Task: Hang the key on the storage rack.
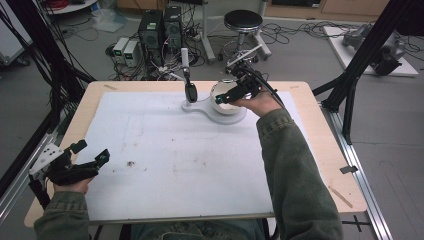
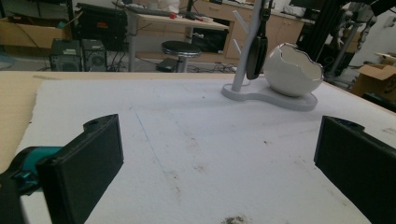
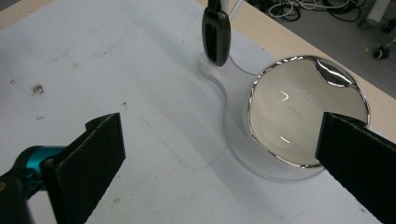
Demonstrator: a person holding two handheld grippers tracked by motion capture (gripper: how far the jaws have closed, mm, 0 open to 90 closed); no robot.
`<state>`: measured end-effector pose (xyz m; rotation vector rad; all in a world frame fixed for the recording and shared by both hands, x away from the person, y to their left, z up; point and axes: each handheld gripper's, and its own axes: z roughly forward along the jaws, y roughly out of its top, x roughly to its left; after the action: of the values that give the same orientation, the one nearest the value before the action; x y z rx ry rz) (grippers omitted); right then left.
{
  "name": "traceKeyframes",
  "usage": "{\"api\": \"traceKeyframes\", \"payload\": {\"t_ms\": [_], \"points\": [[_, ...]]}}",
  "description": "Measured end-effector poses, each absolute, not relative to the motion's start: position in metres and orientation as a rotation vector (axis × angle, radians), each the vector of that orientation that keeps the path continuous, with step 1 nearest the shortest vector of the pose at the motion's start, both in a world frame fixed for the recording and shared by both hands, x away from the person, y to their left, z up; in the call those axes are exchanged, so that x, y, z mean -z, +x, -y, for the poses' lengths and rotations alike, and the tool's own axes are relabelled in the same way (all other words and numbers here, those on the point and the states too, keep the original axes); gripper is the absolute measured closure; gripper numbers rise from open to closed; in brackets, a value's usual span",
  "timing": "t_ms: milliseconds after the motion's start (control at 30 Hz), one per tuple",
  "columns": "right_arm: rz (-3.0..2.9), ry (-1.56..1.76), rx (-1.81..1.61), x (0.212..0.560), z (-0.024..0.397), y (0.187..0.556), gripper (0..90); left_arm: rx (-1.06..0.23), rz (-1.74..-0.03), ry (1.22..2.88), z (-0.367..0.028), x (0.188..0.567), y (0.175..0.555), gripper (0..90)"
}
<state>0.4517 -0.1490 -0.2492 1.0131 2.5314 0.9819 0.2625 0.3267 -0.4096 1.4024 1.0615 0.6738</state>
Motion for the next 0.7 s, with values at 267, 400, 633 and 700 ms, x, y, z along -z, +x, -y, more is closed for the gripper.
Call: {"api": "traceKeyframes", "payload": {"t_ms": [267, 400, 633, 700], "points": [[-2.480, 1.035, -1.040, 0.263, 0.174, 0.436, 0.5, -0.674, -1.062, 1.403, -0.326, 0.410, 0.262, 1.7], [-2.445, 1.040, -1.084, 0.269, 0.185, 0.429, 0.5, -0.673, -1.059, 1.411, -0.325, 0.410, 0.263, 1.7], [-2.417, 1.068, -1.141, 0.281, 0.203, 0.418, 0.5, -0.670, -1.058, 1.409, -0.325, 0.410, 0.263, 1.7], [-2.417, 1.078, -1.157, 0.284, 0.207, 0.416, 0.5, -0.671, -1.059, 1.410, -0.325, 0.410, 0.263, 1.7]]}}
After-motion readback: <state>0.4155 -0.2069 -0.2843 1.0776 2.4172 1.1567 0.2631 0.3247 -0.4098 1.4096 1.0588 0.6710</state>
